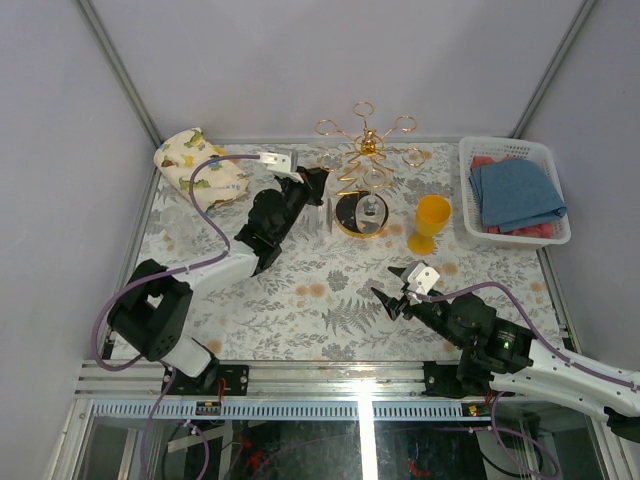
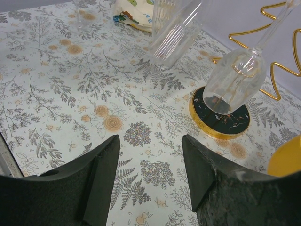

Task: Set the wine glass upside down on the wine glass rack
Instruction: Turn the wine glass upside down at the wine rack.

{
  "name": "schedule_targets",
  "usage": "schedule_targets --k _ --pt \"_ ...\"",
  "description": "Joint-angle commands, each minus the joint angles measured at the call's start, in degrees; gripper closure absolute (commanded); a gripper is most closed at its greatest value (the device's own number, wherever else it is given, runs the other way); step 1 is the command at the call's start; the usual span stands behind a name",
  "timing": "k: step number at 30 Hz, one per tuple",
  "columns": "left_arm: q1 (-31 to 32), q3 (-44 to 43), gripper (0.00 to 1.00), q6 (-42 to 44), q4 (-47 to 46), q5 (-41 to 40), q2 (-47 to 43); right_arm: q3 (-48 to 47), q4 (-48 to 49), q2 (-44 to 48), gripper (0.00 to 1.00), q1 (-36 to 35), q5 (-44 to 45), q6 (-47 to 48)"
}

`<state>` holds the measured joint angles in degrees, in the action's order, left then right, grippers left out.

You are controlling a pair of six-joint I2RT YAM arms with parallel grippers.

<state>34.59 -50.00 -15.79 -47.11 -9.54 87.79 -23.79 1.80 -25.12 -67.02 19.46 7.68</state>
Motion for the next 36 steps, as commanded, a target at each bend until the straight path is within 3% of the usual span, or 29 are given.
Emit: schedule_targets --k 1,21,36 --pt "-0.7 -3.0 1.0 -0.7 -5.0 2.2 0.8 0.0 0.8 0.3 0.37 -0.3 1.2 -0.7" --pt "-1.6 -6.2 1.0 -0.8 -5.9 14.4 4.3 0.0 -0.3 0.9 0.37 -0.4 1.5 -1.2" --pt "-1.6 -0.5 1.0 -2.0 -10.5 13.2 0.4 0.1 0.4 -0.3 0.37 -0.3 1.0 -1.4"
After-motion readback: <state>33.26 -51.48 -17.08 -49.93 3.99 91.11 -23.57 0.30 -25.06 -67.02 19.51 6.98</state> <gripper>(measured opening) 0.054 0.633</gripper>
